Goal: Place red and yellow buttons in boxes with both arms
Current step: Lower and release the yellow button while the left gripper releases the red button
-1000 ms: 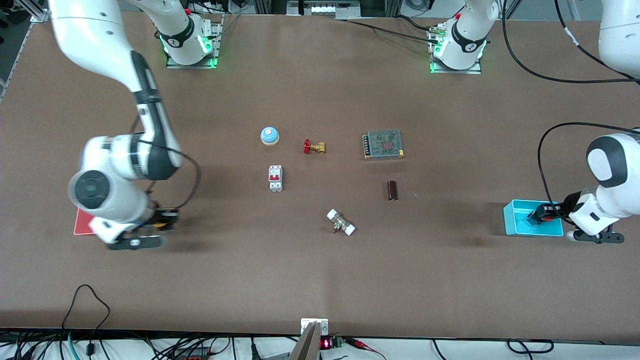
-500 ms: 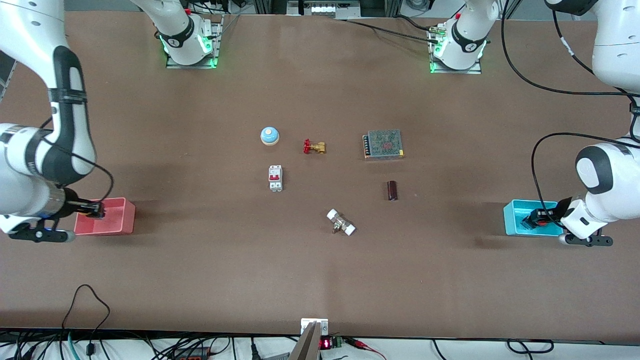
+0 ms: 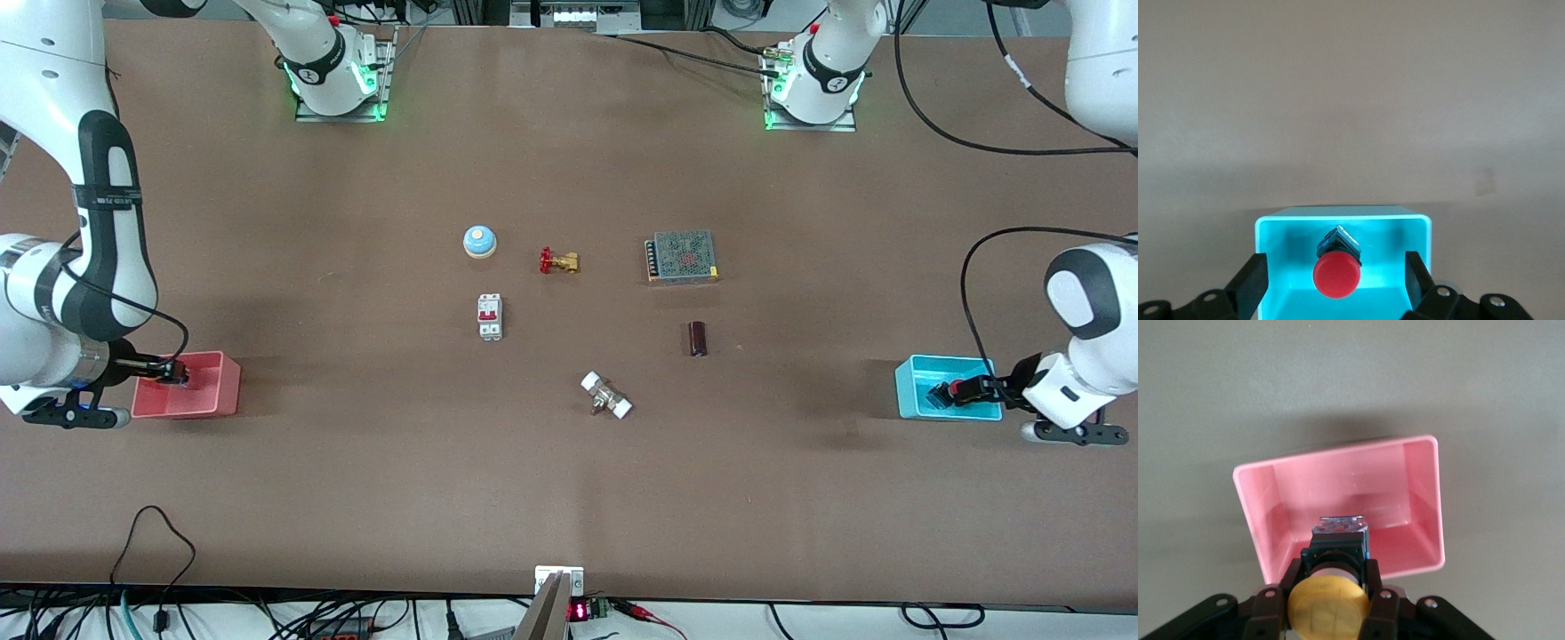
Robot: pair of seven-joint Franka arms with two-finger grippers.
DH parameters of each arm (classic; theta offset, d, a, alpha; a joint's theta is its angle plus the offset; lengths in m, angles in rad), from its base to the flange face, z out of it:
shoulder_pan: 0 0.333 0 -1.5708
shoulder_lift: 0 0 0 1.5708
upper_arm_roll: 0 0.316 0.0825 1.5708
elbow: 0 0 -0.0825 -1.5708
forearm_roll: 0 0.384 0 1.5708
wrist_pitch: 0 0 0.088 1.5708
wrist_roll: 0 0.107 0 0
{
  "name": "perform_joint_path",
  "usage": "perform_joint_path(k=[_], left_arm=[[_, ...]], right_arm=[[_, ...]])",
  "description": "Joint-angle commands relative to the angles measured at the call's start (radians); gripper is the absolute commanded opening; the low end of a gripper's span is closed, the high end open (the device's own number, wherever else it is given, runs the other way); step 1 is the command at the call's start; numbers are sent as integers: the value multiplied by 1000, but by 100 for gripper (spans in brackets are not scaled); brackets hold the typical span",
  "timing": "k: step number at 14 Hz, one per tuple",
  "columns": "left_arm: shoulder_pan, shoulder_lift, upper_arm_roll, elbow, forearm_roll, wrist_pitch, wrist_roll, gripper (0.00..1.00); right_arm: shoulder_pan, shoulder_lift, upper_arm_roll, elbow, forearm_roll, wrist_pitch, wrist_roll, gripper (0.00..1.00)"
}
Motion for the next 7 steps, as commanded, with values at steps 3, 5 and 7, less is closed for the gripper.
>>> perform_joint_path(k=[3, 5, 7], left_arm=[[-87, -135, -1, -26, 5, -139, -147, 94], [-137, -179, -1, -26, 5, -187, -242, 94], [-179, -219, -1, -26, 5, -213, -339, 96]], right_arm=[[-4, 26, 4, 1, 83, 40, -26, 38], [-5, 41, 4, 1, 90, 42, -51, 37], [-16, 51, 4, 1, 91, 43, -69, 37]])
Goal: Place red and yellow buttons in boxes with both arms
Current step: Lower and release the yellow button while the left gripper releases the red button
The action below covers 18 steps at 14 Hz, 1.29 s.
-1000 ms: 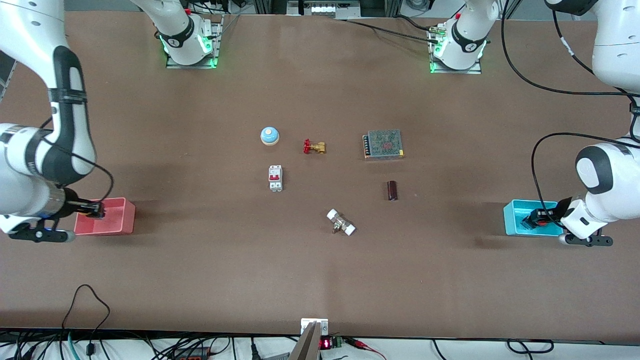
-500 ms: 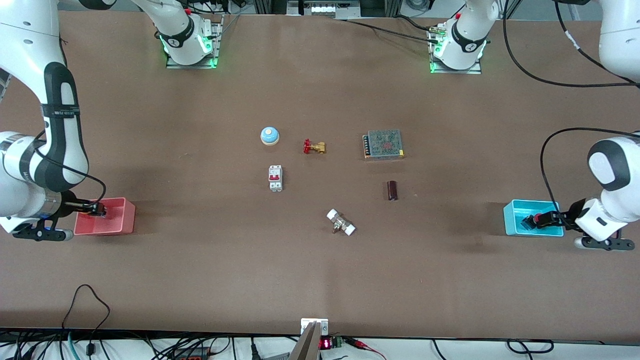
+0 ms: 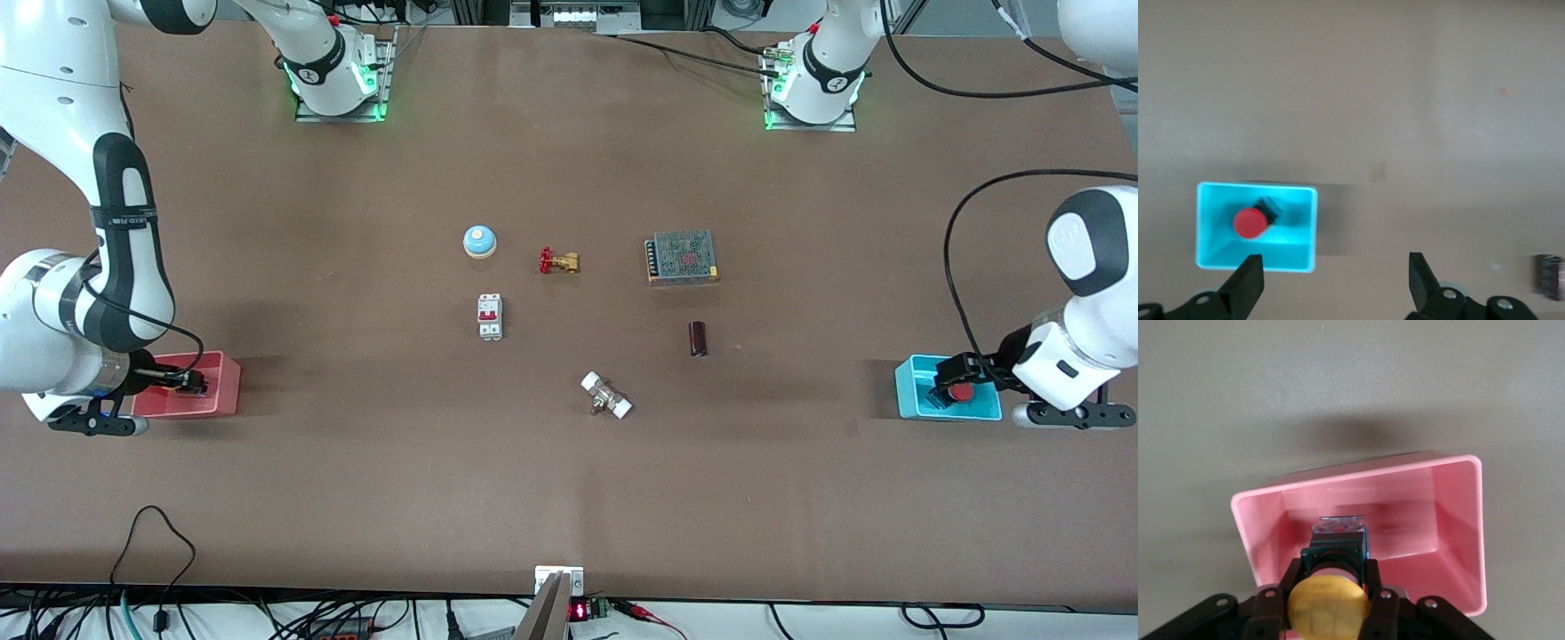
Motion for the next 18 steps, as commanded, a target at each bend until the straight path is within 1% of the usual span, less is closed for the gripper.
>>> perform_joint_path(k=[1, 3, 6, 8, 9, 11, 13, 14, 15, 16, 18], left_arm=[[-50, -82, 6, -26, 5, -56, -97, 97], [-54, -136, 2, -24, 5, -105, -122, 97], [-51, -214, -10, -26, 7, -188, -105, 97], [-52, -255, -10, -30, 7, -229, -53, 98], [-49, -272, -10, -33, 7, -249, -12, 100], [-44, -312, -10, -53, 7, -260, 39, 100], [-44, -337, -10, -63, 7, -262, 39, 100], [-44, -347, -10, -67, 7, -262, 39, 100], [-44, -357, -10, -76, 7, -263, 39, 100], [-44, -369, -10, -81, 7, -263, 39, 100], [-44, -383, -10, -86, 7, -263, 41, 100]], right_arm=[[-15, 11, 4, 2, 21, 9, -47, 38], [-18, 15, 4, 2, 21, 12, -50, 38], [-22, 27, 4, 2, 21, 32, -76, 38], [-24, 31, 4, 2, 21, 44, -87, 38], [-24, 37, 4, 2, 21, 46, -90, 38], [-25, 44, 4, 2, 23, 70, -117, 38], [-27, 44, 4, 2, 23, 72, -119, 39], [-27, 44, 4, 2, 23, 72, -119, 46], [-27, 43, 4, 2, 26, 72, -110, 79], [-29, 38, 4, 2, 44, 72, -113, 100], [-26, 28, 2, 3, 50, 63, -119, 100]])
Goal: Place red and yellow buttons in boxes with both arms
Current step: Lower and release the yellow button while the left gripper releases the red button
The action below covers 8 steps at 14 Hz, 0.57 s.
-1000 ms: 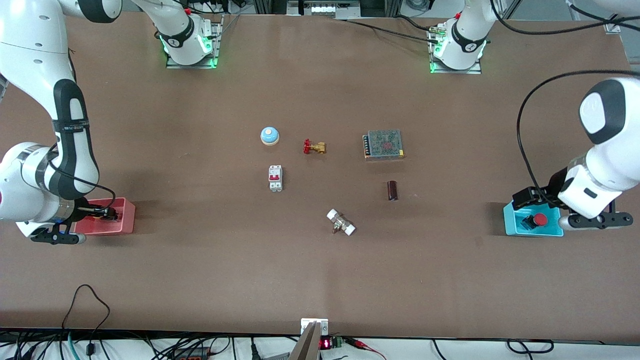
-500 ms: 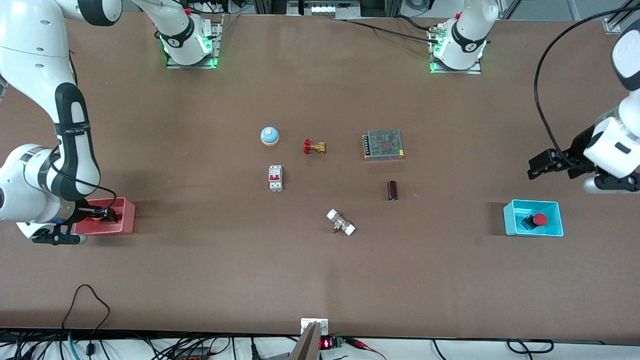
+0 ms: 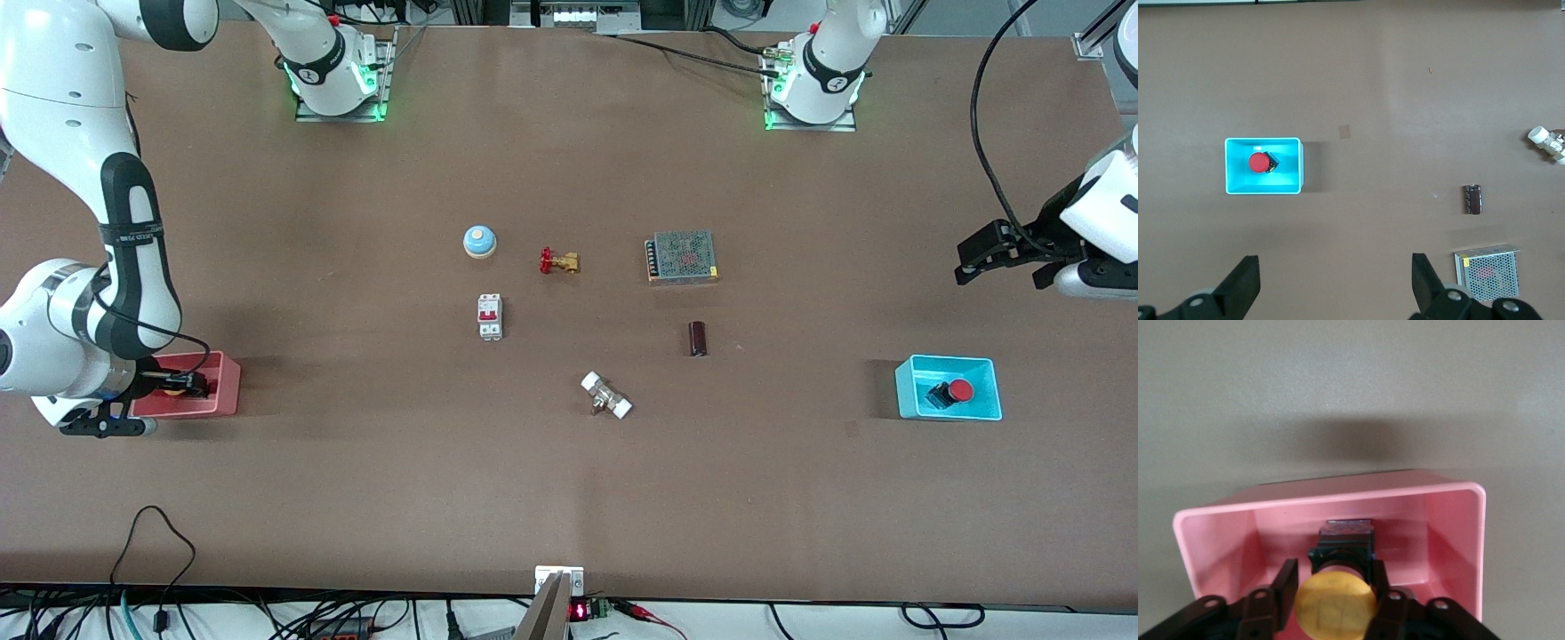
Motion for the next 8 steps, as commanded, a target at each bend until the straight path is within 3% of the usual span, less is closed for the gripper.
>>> perform_joint_path(k=[1, 8], left_arm=[[8, -59, -6, -42, 7, 0, 31, 100], [12, -108, -11, -95, 7, 6, 55, 100]], right_arm=[[-4, -31, 3, 0, 23, -11, -24, 100], [0, -199, 5, 0, 20, -121, -22, 100]])
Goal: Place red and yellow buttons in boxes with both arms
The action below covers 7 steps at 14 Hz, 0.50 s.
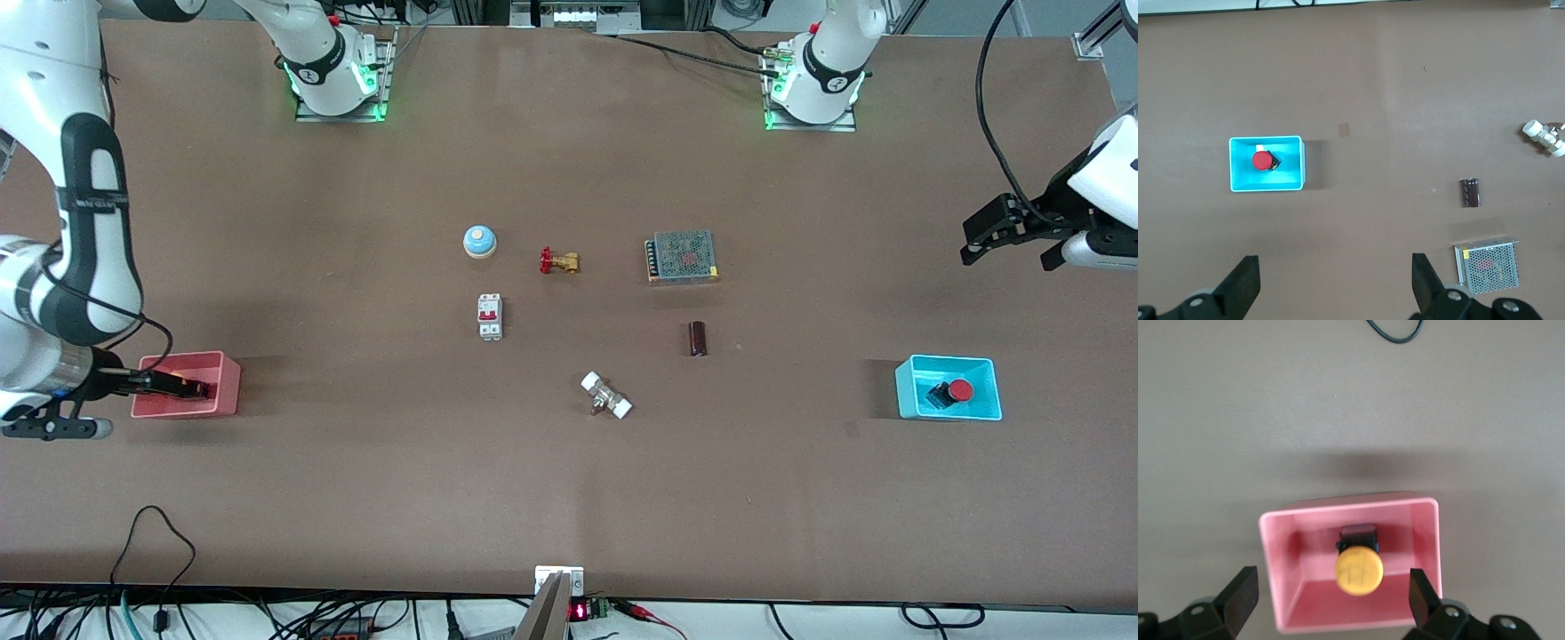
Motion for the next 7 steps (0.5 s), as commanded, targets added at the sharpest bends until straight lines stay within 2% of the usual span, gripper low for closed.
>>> perform_joint_path(k=[1, 7], left_arm=[[12, -44, -9, -48, 5, 7, 29, 100], [12, -44, -9, -46, 7, 9, 29, 100]], right_arm=[[5, -94, 6, -22, 18, -81, -17, 100], [118, -303, 5, -23, 7, -274, 35, 100]])
